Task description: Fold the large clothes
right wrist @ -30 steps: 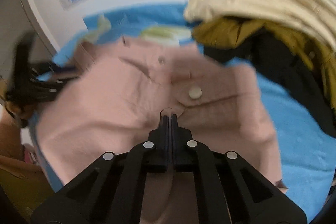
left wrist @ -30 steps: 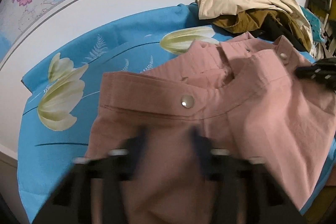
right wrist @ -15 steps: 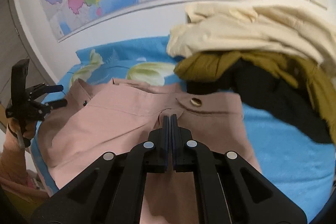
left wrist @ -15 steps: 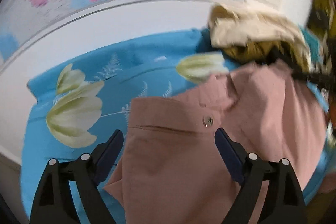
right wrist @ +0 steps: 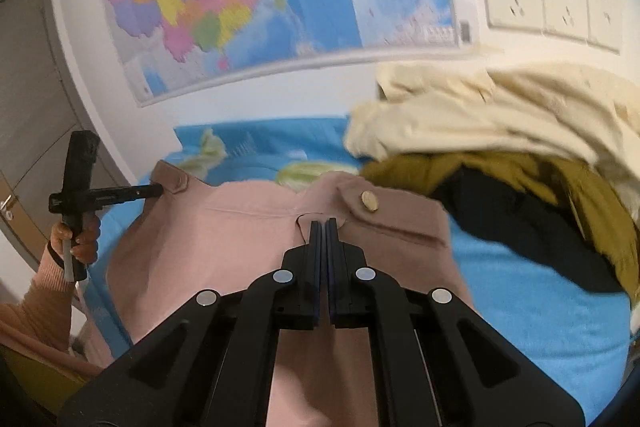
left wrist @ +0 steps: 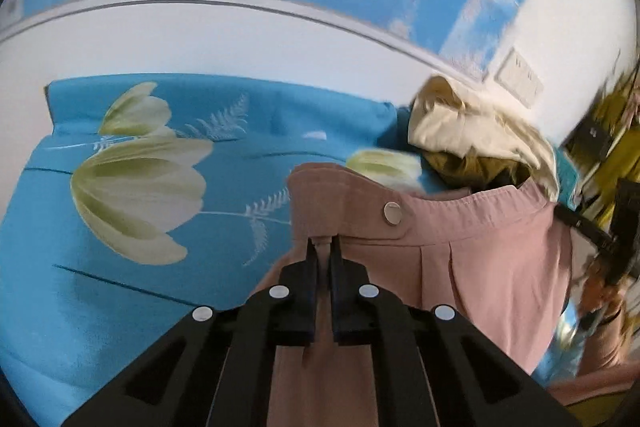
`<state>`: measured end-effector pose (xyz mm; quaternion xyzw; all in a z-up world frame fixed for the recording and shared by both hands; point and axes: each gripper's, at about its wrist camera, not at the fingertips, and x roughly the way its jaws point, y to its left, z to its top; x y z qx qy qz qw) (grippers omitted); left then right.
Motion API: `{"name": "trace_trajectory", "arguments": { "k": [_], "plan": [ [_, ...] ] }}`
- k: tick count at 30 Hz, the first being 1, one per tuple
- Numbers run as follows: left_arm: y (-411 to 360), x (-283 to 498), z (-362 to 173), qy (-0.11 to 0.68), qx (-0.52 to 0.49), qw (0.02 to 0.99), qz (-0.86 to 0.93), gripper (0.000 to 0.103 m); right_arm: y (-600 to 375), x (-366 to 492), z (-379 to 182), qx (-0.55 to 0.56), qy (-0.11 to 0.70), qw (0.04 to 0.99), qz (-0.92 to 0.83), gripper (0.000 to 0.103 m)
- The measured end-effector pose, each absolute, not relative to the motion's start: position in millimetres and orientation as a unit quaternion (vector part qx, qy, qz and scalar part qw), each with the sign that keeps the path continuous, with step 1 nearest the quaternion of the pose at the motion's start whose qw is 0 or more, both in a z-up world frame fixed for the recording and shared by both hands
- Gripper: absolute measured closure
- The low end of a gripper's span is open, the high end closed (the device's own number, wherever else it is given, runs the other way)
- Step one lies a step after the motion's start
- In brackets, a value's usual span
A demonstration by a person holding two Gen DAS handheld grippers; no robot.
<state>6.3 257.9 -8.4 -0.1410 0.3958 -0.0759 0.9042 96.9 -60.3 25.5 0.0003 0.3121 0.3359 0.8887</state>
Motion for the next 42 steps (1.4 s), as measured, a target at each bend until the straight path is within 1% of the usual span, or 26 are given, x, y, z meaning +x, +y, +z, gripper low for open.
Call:
{"name": "trace_trajectory", "arguments": {
  "k": [4, 5, 7, 8, 9, 10, 11, 13, 14, 15, 16, 17, 19, 21, 23, 24, 25, 26, 27, 28, 31, 34, 36, 38, 40, 42],
  "plan": [
    [247, 32, -39, 0.461, -0.101, 0.881, -0.029, 0.095, -30, 125, -10, -0.038, 0.372, 0.875, 0.309, 0.100],
    [245, 37, -47, 0.472, -0.089, 0.877, -0.020, 0.090, -27, 135, -24, -0.038, 0.394, 0.868, 0.300, 0.100],
    [243, 44, -58, 0.482, -0.078, 0.873, -0.003, 0.086, -22, 147, -42, -0.035, 0.427, 0.851, 0.303, 0.098],
    [243, 44, -58, 0.480, -0.073, 0.874, 0.002, 0.081, -20, 151, -51, -0.040, 0.439, 0.849, 0.292, 0.096],
    [244, 43, -55, 0.477, -0.070, 0.876, 0.011, 0.073, -19, 152, -53, -0.043, 0.442, 0.848, 0.290, 0.093],
    [247, 40, -54, 0.476, -0.070, 0.876, 0.020, 0.068, -19, 151, -52, -0.044, 0.443, 0.845, 0.296, 0.084],
    [250, 36, -51, 0.475, -0.067, 0.877, 0.030, 0.061, -21, 148, -48, -0.043, 0.439, 0.845, 0.301, 0.078],
    [256, 28, -43, 0.465, -0.070, 0.882, 0.039, 0.059, -29, 140, -37, -0.042, 0.415, 0.858, 0.299, 0.053],
    [259, 21, -38, 0.460, -0.076, 0.884, 0.038, 0.058, -36, 135, -29, -0.040, 0.401, 0.865, 0.298, 0.048],
    [260, 15, -35, 0.455, -0.078, 0.886, 0.036, 0.055, -49, 128, -19, -0.031, 0.384, 0.875, 0.294, 0.046],
    [259, 6, -30, 0.445, -0.076, 0.892, 0.030, 0.051, -57, 126, -16, -0.025, 0.379, 0.877, 0.293, 0.047],
    [258, 0, -26, 0.439, -0.074, 0.895, 0.027, 0.043, -68, 122, -11, -0.016, 0.375, 0.880, 0.292, 0.047],
    [251, -15, -22, 0.428, -0.062, 0.902, 0.013, 0.041, -94, 117, -12, 0.003, 0.385, 0.878, 0.283, 0.046],
    [242, -27, -23, 0.427, -0.049, 0.903, -0.014, 0.031, -113, 112, -23, 0.009, 0.401, 0.879, 0.258, 0.044],
    [234, -31, -32, 0.436, -0.040, 0.899, -0.023, 0.030, -130, 107, -40, 0.028, 0.427, 0.870, 0.245, 0.042],
    [232, -32, -37, 0.442, -0.040, 0.896, -0.027, 0.030, -137, 107, -47, 0.042, 0.437, 0.864, 0.246, 0.037],
    [232, -32, -44, 0.451, -0.042, 0.891, -0.028, 0.030, -142, 105, -54, 0.056, 0.448, 0.857, 0.248, 0.042],
    [233, -30, -52, 0.459, -0.049, 0.887, -0.027, 0.030, -146, 103, -63, 0.064, 0.459, 0.850, 0.250, 0.050],
    [235, -29, -57, 0.464, -0.055, 0.884, -0.027, 0.030, -147, 103, -68, 0.072, 0.464, 0.842, 0.264, 0.075],
    [239, -27, -64, 0.466, -0.067, 0.882, -0.030, 0.031, -145, 103, -71, 0.080, 0.466, 0.837, 0.277, 0.092],
    [245, -27, -67, 0.450, -0.077, 0.889, -0.025, 0.038, -144, 108, -67, 0.083, 0.449, 0.847, 0.271, 0.097],
    [245, -26, -66, 0.452, -0.077, 0.888, -0.015, 0.038, -143, 120, -70, 0.100, 0.457, 0.845, 0.260, 0.096],
    [242, -29, -63, 0.452, -0.069, 0.890, -0.004, 0.036, -136, 121, -75, 0.086, 0.469, 0.841, 0.257, 0.093],
    [243, -34, -60, 0.449, -0.068, 0.891, 0.002, 0.034, -136, 116, -72, 0.082, 0.463, 0.845, 0.254, 0.080],
    [247, -43, -56, 0.445, -0.076, 0.892, -0.004, 0.032, -145, 107, -64, 0.090, 0.449, 0.851, 0.256, 0.058],
    [250, -54, -52, 0.439, -0.080, 0.895, -0.003, 0.029, -153, 95, -57, 0.097, 0.439, 0.853, 0.263, 0.051]
  ]
}}
